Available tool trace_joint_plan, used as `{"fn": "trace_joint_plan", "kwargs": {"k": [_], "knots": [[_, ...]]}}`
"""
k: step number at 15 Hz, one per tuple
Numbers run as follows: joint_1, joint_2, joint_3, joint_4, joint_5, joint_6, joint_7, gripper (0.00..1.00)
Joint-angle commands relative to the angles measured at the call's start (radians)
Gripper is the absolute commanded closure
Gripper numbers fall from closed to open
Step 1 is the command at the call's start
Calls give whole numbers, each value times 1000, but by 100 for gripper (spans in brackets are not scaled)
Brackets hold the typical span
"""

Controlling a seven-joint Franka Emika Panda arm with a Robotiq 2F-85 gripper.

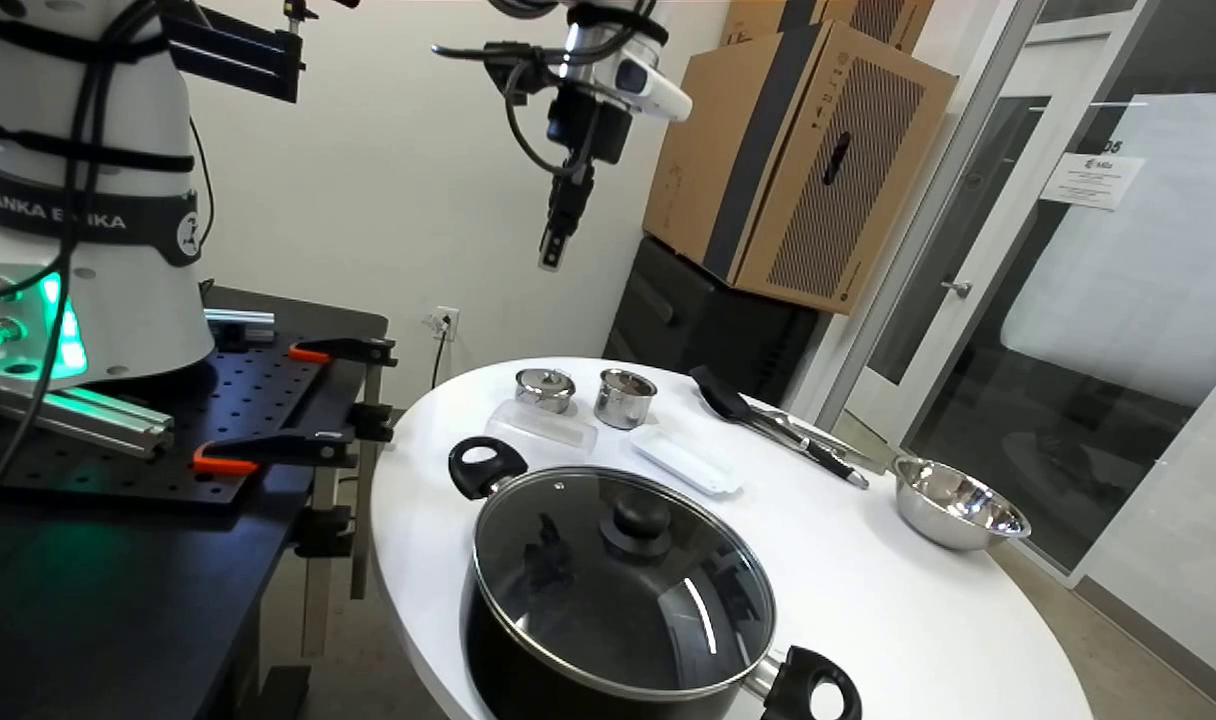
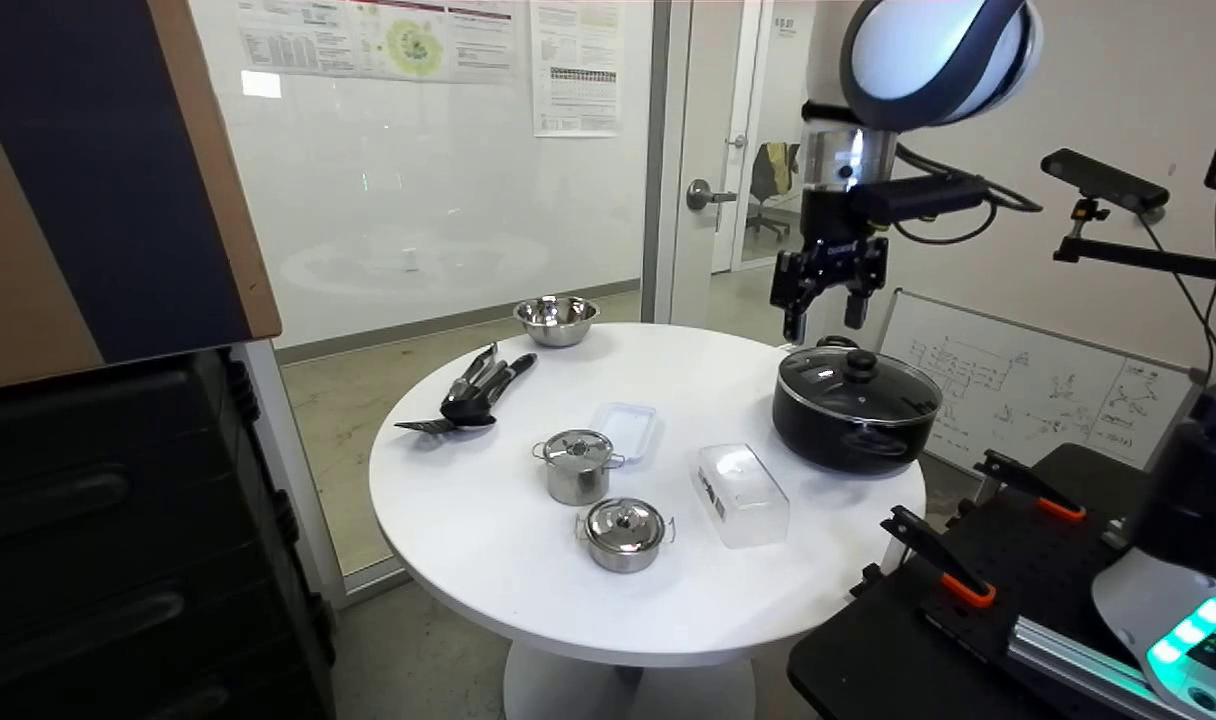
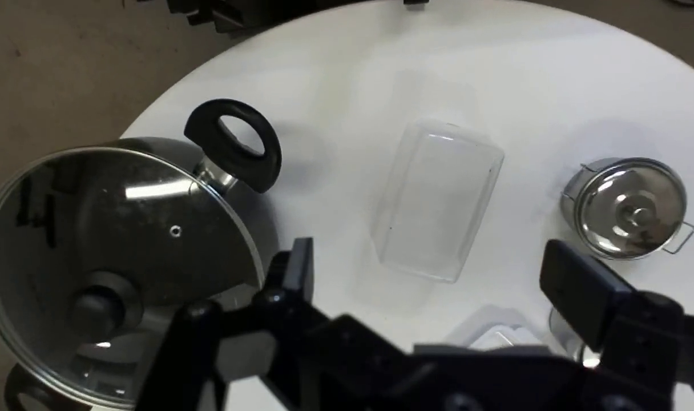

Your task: Move the clear bowl on the top of the white lid

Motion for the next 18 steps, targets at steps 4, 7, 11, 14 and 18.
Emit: {"fn": "trace_joint_plan", "kwargs": {"k": [4,7,11,14,18], "knots": [[-14,172,-6,28,-130,109,193,0],[-15,225,-13,62,-155,111,241,0],[-10,244,-10,74,-179,102,255,0],[10,349,-7,110,-210,125,299,0],[55,459,-36,168,-247,117,357,0]]}}
